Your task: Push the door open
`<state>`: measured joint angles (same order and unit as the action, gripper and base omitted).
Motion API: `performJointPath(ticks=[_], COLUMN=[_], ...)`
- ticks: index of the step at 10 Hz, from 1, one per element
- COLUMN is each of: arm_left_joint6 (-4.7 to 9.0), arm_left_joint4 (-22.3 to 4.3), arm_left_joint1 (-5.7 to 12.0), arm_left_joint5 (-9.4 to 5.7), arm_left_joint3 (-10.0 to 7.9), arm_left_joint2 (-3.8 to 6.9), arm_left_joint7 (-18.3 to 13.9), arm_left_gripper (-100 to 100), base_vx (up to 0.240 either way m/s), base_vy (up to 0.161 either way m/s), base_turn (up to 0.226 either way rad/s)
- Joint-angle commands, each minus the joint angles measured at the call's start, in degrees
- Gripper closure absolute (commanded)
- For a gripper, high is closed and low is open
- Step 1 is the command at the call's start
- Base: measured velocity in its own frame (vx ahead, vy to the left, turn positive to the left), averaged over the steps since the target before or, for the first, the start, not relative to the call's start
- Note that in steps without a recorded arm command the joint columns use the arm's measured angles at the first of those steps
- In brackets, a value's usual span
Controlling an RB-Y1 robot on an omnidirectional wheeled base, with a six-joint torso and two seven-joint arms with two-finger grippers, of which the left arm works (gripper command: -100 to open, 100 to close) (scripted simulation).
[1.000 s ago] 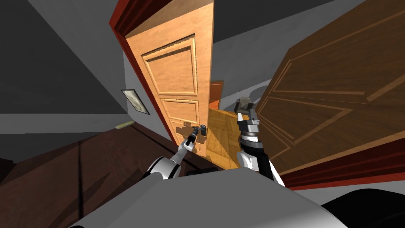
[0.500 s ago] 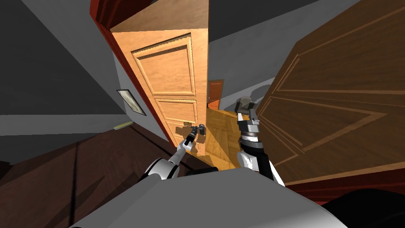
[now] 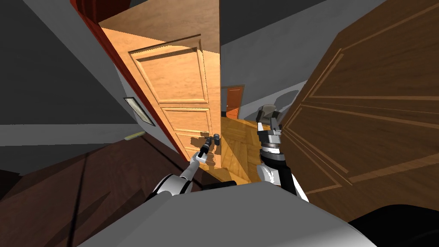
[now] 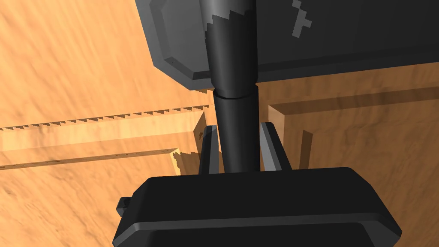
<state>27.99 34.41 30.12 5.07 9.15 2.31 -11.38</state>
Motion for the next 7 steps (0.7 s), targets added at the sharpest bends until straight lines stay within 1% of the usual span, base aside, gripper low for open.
performJointPath(ticks=[1, 2, 3, 4, 5, 6, 7], arm_left_joint6=[1.76, 1.76, 1.64, 1.64, 1.64, 1.64, 1.51], arm_left_joint4=[-2.86, -3.43, -3.37, -3.37, -3.37, -3.37, -3.31], arm_left_joint1=[2.15, 2.15, 2.03, 2.03, 2.03, 2.03, 1.90], arm_left_joint5=[-0.45, -0.45, -1.02, -1.02, -1.02, -1.02, -1.61], arm_left_joint3=[-1.04, -1.04, -2.45, -2.45, -2.45, -2.45, -3.91], arm_left_joint2=[0.62, 0.62, 1.23, 1.23, 1.23, 1.23, 1.75], arm_left_joint7=[0.18, 0.18, 0.84, 0.84, 0.84, 0.84, 1.53], arm_left_gripper=[100, 100, 100, 100, 100, 100, 100], base_vx=[0.039, 0.012, 0.084, 0.087, 0.043, 0.019, 0.099], base_vy=[-0.044, 0.004, -0.083, -0.120, -0.072, -0.021, -0.098], base_turn=[0.010, -0.012, 0.040, 0.086, 0.038, 0.007, 0.080])
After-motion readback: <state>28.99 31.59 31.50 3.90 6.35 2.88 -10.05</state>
